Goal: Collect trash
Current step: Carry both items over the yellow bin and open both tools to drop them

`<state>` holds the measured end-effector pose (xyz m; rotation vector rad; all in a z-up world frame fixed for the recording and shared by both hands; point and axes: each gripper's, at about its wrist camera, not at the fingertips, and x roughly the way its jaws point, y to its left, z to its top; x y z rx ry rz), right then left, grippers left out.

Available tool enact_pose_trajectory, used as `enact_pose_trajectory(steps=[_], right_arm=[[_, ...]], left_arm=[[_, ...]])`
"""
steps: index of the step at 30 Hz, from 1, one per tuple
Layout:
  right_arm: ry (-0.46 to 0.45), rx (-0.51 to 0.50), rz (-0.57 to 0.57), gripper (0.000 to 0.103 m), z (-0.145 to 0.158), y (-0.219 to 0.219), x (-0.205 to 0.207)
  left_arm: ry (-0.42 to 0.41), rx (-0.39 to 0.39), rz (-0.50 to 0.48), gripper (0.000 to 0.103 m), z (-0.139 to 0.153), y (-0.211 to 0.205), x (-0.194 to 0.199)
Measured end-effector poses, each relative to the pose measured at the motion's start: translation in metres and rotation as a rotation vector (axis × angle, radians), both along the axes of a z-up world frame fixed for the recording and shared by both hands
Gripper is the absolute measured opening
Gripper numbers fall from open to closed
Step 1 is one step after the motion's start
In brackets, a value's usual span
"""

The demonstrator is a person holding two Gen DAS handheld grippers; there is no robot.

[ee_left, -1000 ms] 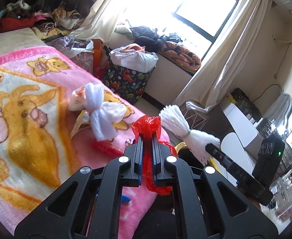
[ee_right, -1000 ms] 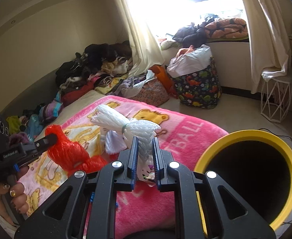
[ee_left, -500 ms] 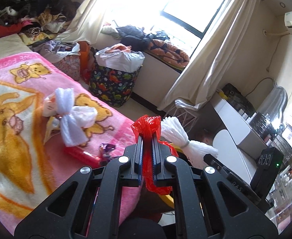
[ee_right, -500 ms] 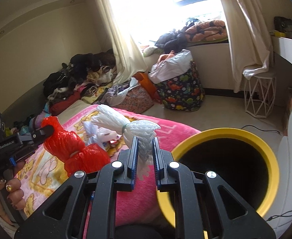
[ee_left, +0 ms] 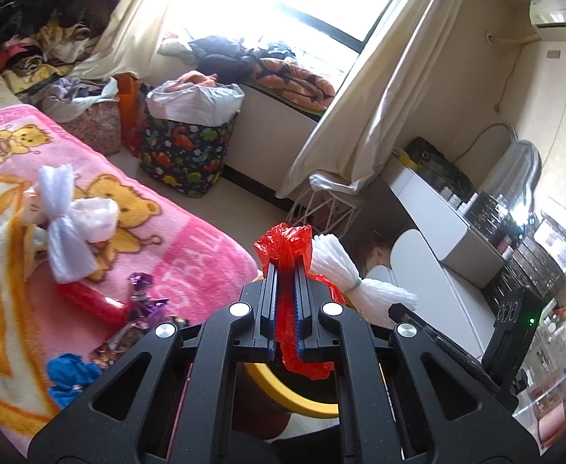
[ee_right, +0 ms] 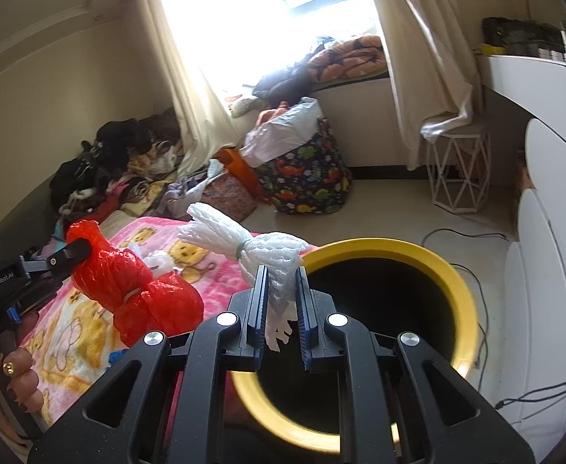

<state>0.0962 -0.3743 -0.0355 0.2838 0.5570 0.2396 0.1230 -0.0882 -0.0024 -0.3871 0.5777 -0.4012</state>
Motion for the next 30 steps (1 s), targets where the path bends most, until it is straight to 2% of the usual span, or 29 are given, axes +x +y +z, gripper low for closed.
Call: enact_pose_trajectory(steps=[11,25,29,30], right_arm=[[0.055,-0.004,-0.128,0.014,-0.018,-0.042,-0.009],[0.097,-0.024,-0.213,0.014,-0.026,-0.057,-0.014],[0.104,-0.029,-0.211,0.017,-0.027,-0.056,-0.008],[0.105,-0.025,-0.199,0.025,-0.028,-0.055,-0.007]], left_arm=[[0.017,0.025,-0.065,0.003,-0.009,-0.041,0.015],[0.061,0.068,-0.114,0.003,-0.026,-0.074,0.033],[0.079,0.077,-0.119,0.004,-0.032,-0.078,0.04],[0.088,0.077,-0.119,0.012,-0.033,-0.078,0.042]])
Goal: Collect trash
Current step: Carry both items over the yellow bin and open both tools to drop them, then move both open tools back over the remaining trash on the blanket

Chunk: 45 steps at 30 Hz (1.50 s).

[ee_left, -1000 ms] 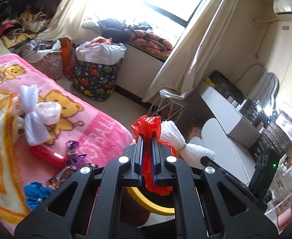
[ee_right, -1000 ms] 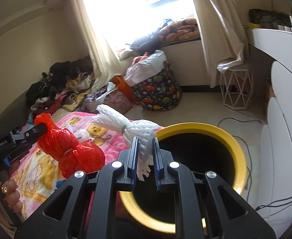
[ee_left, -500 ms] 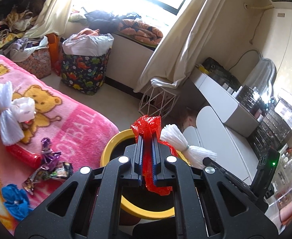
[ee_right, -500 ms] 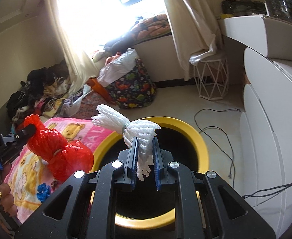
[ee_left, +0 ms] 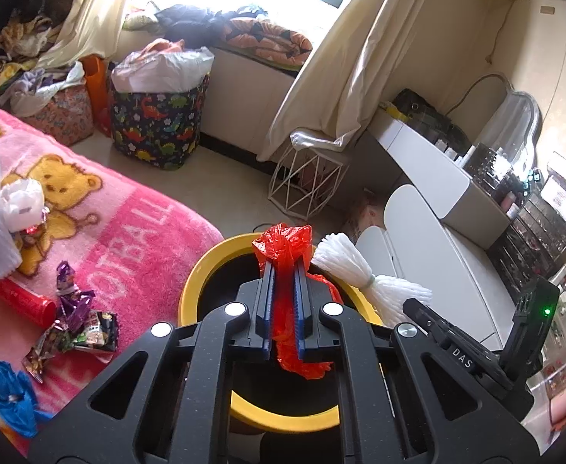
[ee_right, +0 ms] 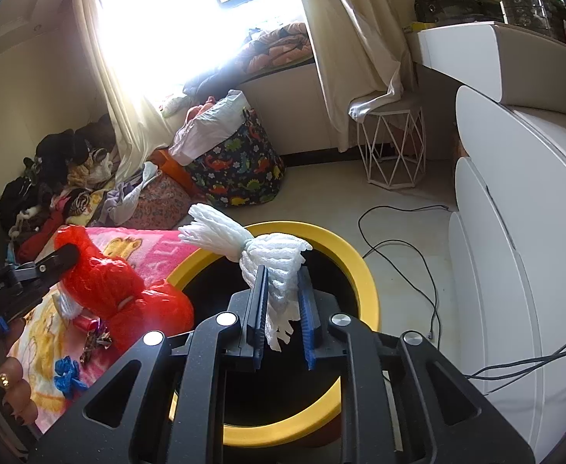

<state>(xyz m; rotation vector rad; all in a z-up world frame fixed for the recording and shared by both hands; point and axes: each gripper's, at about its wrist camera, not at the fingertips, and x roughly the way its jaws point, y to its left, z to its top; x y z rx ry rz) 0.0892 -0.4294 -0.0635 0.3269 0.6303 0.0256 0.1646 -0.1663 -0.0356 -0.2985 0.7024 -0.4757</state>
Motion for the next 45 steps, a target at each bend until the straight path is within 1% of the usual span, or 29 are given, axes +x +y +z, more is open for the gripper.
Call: enact_pose_trajectory(steps=[1,2,3,4,5,7,9,12,14,21,26,37,45], right_arm=[[0.001,0.002,0.007,0.035,0.0,0.001,0.001],[0.001,-0.004,0.004,0.051,0.0,0.002,0.001],[-0.005,-0.012,-0.001,0.057,0.0,0.004,0.0],[-0.007,-0.015,0.002,0.057,0.001,0.004,0.0],[-0.002,-0.021,0.009,0.057,0.0,0.007,0.001],[0.002,-0.022,0.017,0.058,-0.001,0.011,0.002],[-0.002,-0.016,0.022,0.065,0.0,0.016,0.001],[-0.024,-0.02,0.042,0.07,0.003,0.025,-0.001],[-0.037,-0.024,0.051,0.075,0.007,0.031,-0.002],[-0.084,-0.026,0.11,0.082,0.02,0.055,-0.005],[-0.1,-0.032,0.159,0.084,0.027,0.077,-0.004],[-0.115,-0.066,0.291,0.086,0.036,0.135,0.008],[-0.116,-0.095,0.39,0.087,0.037,0.18,0.02]], left_arm=[[0.01,0.003,0.009,0.029,-0.003,0.002,0.001],[0.012,0.012,0.03,0.042,-0.005,0.004,0.001],[0.005,0.017,0.052,0.063,-0.005,0.007,0.0],[-0.001,0.014,0.065,0.07,-0.005,0.01,-0.001],[-0.006,0.009,0.076,0.071,-0.006,0.015,-0.002],[-0.012,0.011,0.104,0.087,-0.005,0.024,-0.005],[-0.027,0.009,0.129,0.089,-0.001,0.034,-0.009],[-0.052,0.032,0.163,0.092,0.005,0.046,-0.013],[-0.063,0.044,0.186,0.092,0.009,0.054,-0.015],[-0.089,0.053,0.233,0.092,0.017,0.076,-0.02],[-0.101,0.052,0.272,0.092,0.022,0.093,-0.023],[-0.107,0.043,0.363,0.092,0.023,0.142,-0.027],[-0.09,0.03,0.446,0.092,0.02,0.183,-0.028]])
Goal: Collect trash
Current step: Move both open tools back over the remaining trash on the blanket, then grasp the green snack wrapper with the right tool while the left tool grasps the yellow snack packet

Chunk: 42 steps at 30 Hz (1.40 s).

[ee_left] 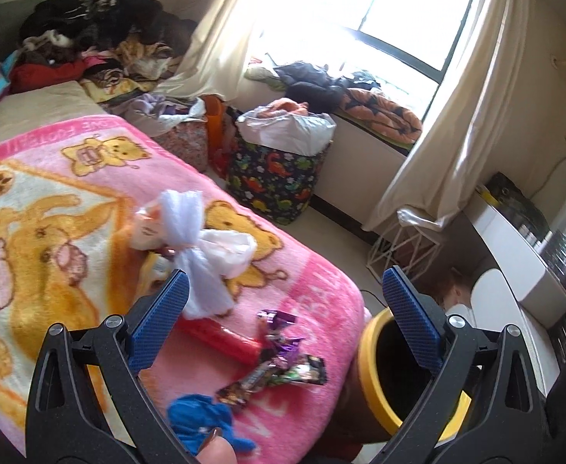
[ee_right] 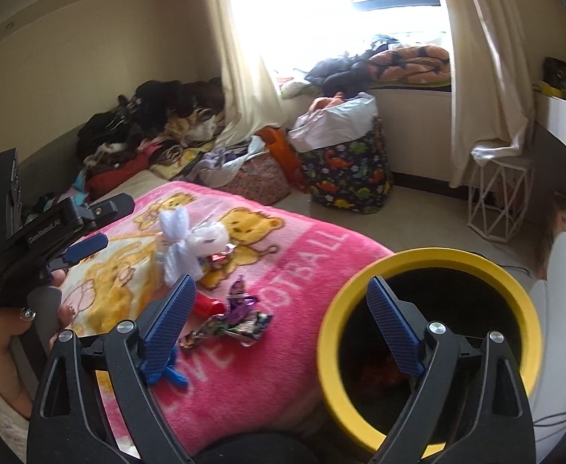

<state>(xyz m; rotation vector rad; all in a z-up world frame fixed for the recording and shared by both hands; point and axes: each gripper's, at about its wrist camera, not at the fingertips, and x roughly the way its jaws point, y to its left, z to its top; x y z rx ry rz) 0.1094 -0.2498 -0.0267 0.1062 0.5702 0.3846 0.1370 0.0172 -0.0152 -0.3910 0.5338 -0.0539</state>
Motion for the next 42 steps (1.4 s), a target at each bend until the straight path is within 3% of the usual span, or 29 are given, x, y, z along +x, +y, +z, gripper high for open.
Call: enact_pose_trajectory(steps=[8,15,20,28,35,40,42], right_arm=[[0.037,-0.048,0.062,0.087,-0.016,0.038,0.013],[0.122,-0.094,0.084,0.086,-0.043,0.06,0.029],[0.197,-0.109,0.088,0.074,-0.063,0.07,0.044],[0.29,-0.147,0.084,0.063,-0.088,0.08,0.068],[0.324,-0.198,0.121,0.054,-0.101,0.093,0.081],[0.374,-0.194,0.141,0.045,-0.113,0.096,0.084],[0.386,-0.189,0.157,0.03,-0.117,0.096,0.083]], left_arm=[[0.024,-0.022,0.081,0.092,-0.011,0.041,-0.002],[0.073,-0.043,0.134,0.092,-0.033,0.074,-0.001],[0.117,-0.053,0.136,0.092,-0.05,0.087,0.003],[0.173,-0.063,0.099,0.076,-0.073,0.091,0.019],[0.212,-0.075,0.049,0.071,-0.094,0.095,0.043],[0.236,-0.086,0.026,0.06,-0.107,0.101,0.062],[0.242,-0.085,0.004,0.056,-0.111,0.1,0.068]])
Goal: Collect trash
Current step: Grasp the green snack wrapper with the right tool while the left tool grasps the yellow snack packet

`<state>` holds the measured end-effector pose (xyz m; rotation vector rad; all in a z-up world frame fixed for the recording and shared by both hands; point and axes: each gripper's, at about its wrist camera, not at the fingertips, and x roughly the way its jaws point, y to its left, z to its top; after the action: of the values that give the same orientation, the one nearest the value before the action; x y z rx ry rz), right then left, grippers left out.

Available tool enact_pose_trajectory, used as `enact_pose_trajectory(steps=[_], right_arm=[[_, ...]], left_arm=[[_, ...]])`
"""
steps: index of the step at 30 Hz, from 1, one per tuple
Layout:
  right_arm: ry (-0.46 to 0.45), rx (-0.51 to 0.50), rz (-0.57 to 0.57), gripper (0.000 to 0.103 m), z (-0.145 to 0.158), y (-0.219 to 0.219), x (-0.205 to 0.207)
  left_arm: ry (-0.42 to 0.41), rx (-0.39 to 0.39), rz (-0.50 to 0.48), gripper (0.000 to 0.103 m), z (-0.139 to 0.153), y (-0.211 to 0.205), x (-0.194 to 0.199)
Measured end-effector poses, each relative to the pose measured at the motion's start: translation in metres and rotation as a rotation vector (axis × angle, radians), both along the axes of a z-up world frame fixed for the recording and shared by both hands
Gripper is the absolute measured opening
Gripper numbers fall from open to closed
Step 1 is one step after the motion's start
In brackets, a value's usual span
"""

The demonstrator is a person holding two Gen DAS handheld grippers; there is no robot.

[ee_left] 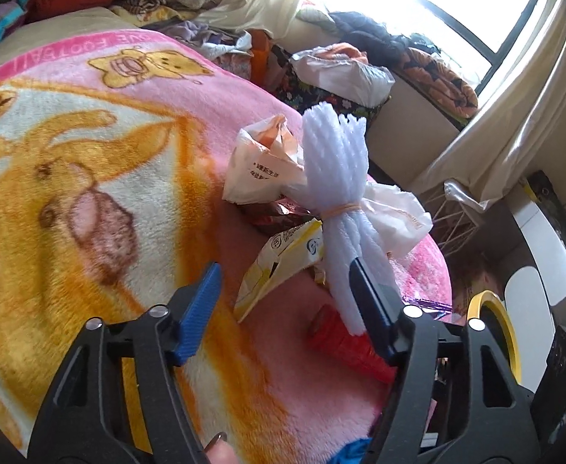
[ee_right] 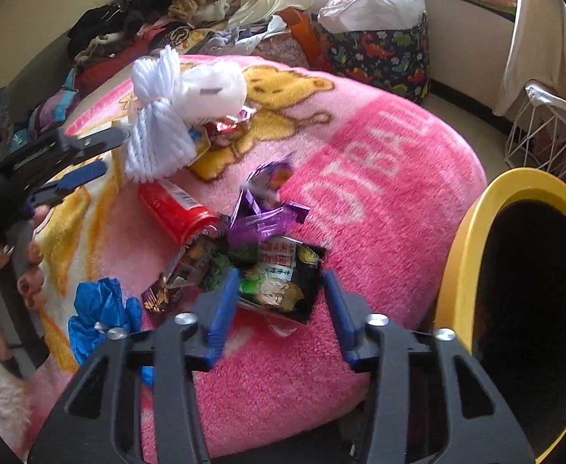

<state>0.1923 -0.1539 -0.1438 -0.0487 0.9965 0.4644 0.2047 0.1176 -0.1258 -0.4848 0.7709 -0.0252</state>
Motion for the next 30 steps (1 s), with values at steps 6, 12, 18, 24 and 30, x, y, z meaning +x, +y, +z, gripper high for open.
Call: enact_pose_trajectory(steps=[6,12,18,24,30], right_arm=[[-0.008,0.017,0.019,0.009,0.001,-0.003,-0.009],[-0.026,0.069,0.032,0.005,0.013,-0.009,-0.022],[-0.075,0.105,0.052,0.001,0.032,-0.011,-0.035],[-0.113,0.133,0.068,0.001,0.049,-0.01,-0.047],[-0.162,0.149,0.069,0.001,0.067,-0.013,-0.059]], left_arm=[[0.002,-0.016,-0.04,0.034,-0.007,-0.002,0.013],[0.008,-0.027,-0.042,0.021,-0.006,-0.005,0.013],[-0.006,-0.02,-0.018,0.017,0.004,-0.006,-0.008],[-0.037,0.004,0.007,0.016,0.027,-0.008,-0.036],[-0.083,0.037,0.035,0.016,0.051,-0.006,-0.06]])
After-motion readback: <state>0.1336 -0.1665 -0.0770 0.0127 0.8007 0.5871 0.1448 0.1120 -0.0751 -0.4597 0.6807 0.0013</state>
